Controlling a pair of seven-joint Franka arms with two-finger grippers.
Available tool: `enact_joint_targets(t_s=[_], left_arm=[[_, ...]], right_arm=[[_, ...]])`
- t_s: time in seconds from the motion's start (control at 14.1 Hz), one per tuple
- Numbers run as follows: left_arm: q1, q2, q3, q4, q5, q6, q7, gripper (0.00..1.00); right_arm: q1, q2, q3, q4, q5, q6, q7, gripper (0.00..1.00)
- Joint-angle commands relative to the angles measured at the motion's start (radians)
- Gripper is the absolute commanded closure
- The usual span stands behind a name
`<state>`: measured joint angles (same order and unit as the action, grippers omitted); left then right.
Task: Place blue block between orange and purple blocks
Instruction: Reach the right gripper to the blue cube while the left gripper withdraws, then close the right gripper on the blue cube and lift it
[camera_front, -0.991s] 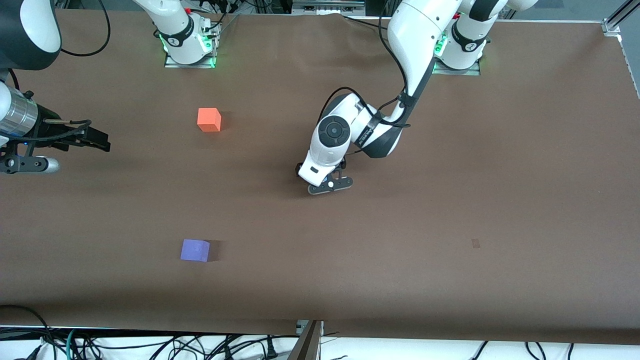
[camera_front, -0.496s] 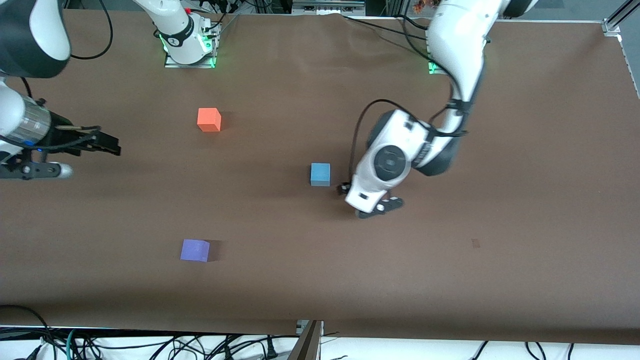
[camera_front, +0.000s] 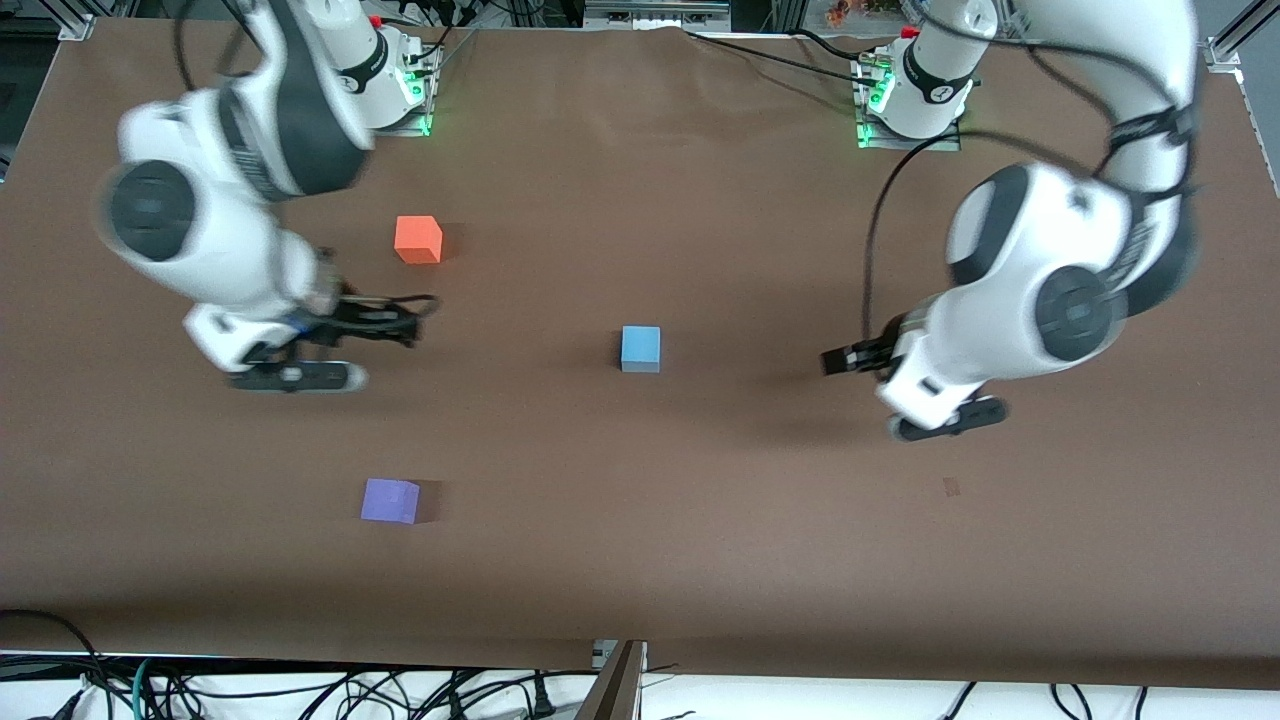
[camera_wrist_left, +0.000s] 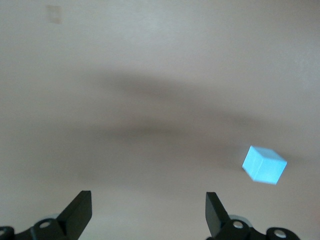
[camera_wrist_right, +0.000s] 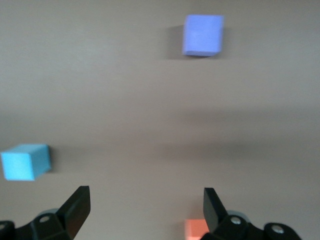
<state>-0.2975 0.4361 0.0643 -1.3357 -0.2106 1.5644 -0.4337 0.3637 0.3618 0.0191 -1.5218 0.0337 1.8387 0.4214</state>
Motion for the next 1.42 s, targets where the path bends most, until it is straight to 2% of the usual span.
enact_joint_targets(t_s=[0.0,0.28,0.5,0.71,1.06,1.2,1.35], left_arm=[[0.044,-0.172,-0.015,-0.147,0.101,-0.018,0.108,0.0],[0.078,-0.391,-0.015,-0.312,0.194,-0.015,0.163,0.0],[0.135,-0.405,-0.018,-0.304,0.194,-0.015,0.2,0.0],[0.135,-0.404,-0.012,-0.258,0.197,-0.017,0.278,0.0],[0.17,-0.402,-0.003,-0.238,0.208,-0.017,0.357,0.0],[0.196,-0.405,-0.058,-0.246,0.212,-0.011,0.323,0.0],[0.311,-0.419,-0.17,-0.26,0.212,-0.006,0.317,0.0]], right_arm=[[0.085,0.077,-0.008,0.023,0.005,0.083,0.121,0.0],[0.208,0.173,-0.008,0.023,-0.003,0.24,0.269,0.0],[0.267,0.221,-0.01,0.023,-0.003,0.292,0.312,0.0],[0.319,0.273,-0.01,0.023,-0.005,0.376,0.396,0.0],[0.392,0.35,-0.011,0.025,-0.009,0.499,0.482,0.0],[0.402,0.364,-0.011,0.023,-0.009,0.508,0.493,0.0],[0.406,0.37,-0.011,0.023,-0.017,0.508,0.49,0.0]])
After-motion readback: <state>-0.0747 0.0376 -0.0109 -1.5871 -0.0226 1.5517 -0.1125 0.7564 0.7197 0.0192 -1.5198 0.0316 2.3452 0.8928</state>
